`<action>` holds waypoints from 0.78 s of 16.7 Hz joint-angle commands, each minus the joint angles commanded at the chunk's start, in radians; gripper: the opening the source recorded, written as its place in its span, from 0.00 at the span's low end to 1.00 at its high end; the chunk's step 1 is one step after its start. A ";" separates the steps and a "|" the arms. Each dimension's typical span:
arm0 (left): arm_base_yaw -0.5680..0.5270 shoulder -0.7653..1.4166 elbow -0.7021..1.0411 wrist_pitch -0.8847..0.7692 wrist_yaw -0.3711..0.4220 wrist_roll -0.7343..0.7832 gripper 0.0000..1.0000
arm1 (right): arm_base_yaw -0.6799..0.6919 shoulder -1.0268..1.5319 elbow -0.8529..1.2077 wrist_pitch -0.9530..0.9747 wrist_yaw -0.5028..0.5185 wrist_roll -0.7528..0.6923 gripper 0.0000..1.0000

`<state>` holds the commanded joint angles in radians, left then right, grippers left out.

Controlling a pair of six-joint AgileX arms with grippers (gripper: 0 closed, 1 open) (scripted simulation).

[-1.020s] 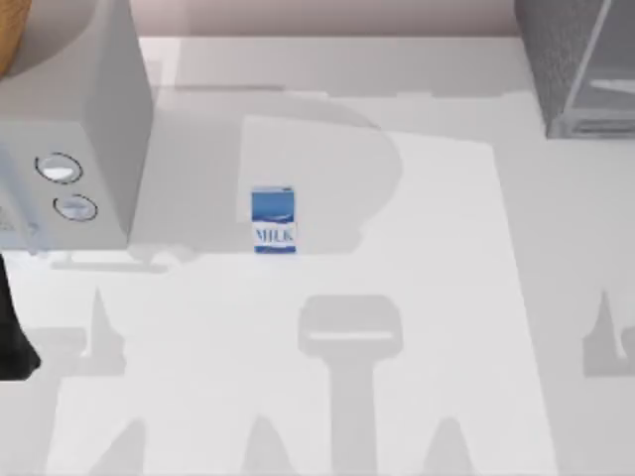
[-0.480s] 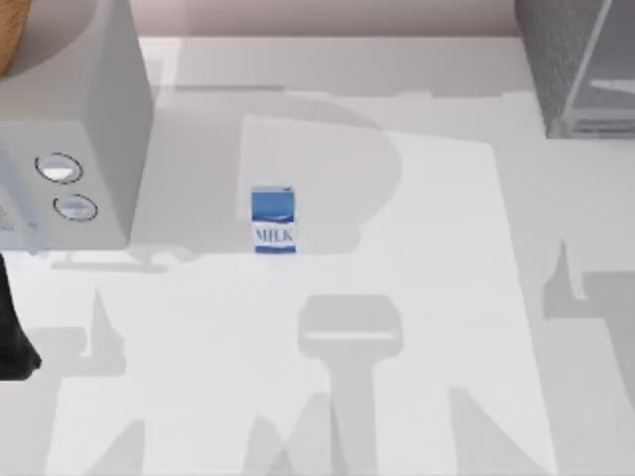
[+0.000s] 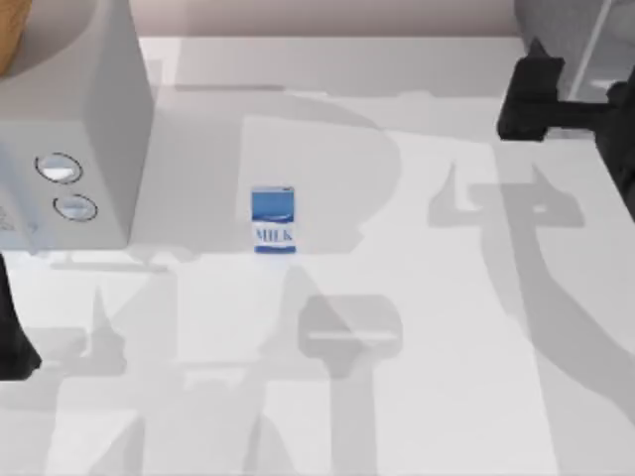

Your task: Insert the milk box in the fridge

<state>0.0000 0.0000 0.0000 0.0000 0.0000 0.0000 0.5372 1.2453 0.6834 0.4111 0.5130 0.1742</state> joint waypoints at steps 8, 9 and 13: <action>0.000 0.000 0.000 0.000 0.000 0.000 1.00 | 0.311 0.793 0.403 0.232 0.327 0.108 1.00; 0.000 0.000 0.000 0.000 0.000 0.000 1.00 | 0.342 0.872 0.443 0.255 0.360 0.119 1.00; 0.000 0.000 0.000 0.000 0.000 0.000 1.00 | 0.438 1.117 0.568 0.326 0.462 0.152 1.00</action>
<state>0.0000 0.0000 0.0000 0.0000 0.0000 0.0000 0.9750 2.3618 1.2511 0.7366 0.9746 0.3266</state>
